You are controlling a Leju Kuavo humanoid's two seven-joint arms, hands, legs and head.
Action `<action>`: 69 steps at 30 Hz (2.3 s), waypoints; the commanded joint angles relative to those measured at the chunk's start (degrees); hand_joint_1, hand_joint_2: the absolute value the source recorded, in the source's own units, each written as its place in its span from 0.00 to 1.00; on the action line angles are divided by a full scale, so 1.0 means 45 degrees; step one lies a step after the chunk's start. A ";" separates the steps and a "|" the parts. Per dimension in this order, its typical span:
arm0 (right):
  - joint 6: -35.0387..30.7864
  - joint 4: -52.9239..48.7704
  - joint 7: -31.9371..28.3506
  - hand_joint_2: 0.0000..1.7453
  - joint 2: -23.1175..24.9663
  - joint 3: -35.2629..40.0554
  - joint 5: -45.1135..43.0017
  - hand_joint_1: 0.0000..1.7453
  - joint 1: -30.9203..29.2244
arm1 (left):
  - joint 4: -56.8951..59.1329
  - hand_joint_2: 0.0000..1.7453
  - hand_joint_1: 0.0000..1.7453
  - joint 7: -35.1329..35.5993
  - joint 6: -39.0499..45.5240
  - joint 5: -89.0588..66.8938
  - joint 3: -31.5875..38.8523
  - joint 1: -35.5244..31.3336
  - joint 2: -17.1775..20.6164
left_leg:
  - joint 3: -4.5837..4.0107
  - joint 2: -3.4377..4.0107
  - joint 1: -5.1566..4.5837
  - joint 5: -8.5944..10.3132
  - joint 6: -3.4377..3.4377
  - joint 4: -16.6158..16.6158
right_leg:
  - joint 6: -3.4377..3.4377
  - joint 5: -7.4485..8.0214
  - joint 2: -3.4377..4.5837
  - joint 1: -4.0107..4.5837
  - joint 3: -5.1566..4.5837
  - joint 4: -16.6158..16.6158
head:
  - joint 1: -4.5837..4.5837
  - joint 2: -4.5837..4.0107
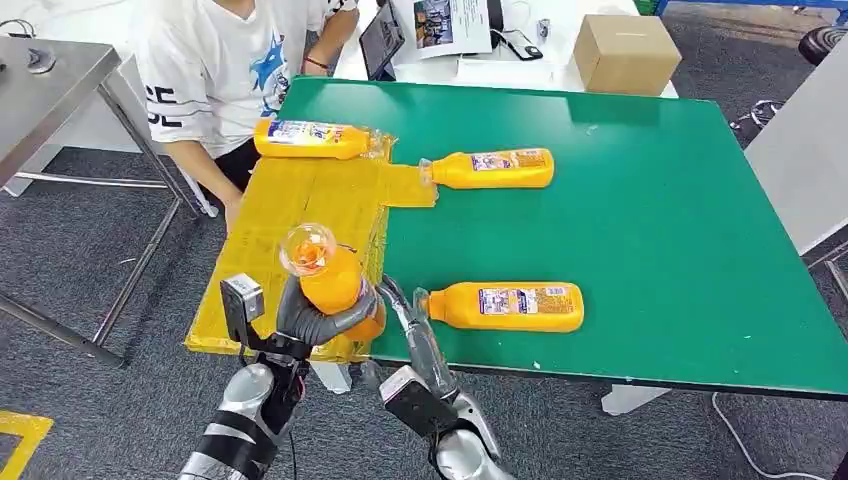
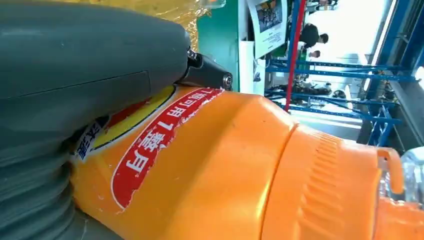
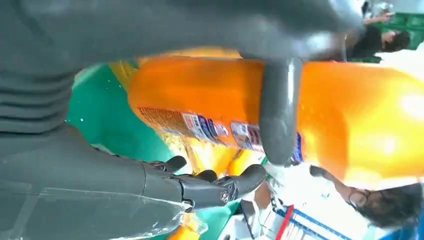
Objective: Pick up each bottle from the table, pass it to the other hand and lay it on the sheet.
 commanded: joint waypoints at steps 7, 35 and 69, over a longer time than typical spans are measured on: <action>-0.0020 -0.1445 -0.0036 0.00 -0.0599 -0.0202 -0.0527 0.00 0.0187 | 0.0861 1.00 1.00 -0.0989 0.2658 -0.1804 0.1318 -0.1257 -0.0032 | 0.0059 -0.0017 0.0021 -0.0021 -0.0029 0.0000 | -0.0031 -0.0020 0.0007 0.0019 0.0063 -0.0007 | -0.0005 0.0000; -0.2886 -0.5652 -0.0433 0.00 -0.1199 0.0608 -0.1572 0.00 -0.0048 | 0.5671 1.00 1.00 -0.0870 0.9608 -1.3304 0.0845 -0.4856 0.1420 | 0.0049 -0.0011 0.0014 -0.0004 -0.0025 -0.0007 | -0.0025 -0.0005 0.0012 0.0013 0.0053 -0.0005 | 0.0000 0.0000; -0.1172 -0.4278 -0.0433 0.00 -0.1035 0.0333 -0.2178 0.00 0.0118 | 0.9519 1.00 1.00 0.1274 0.4188 -1.6181 -0.0271 -0.6468 0.2893 | 0.0031 0.0035 0.0014 -0.0004 -0.0024 -0.0010 | -0.0017 0.0000 0.0073 0.0011 0.0023 -0.0002 | 0.0005 0.0000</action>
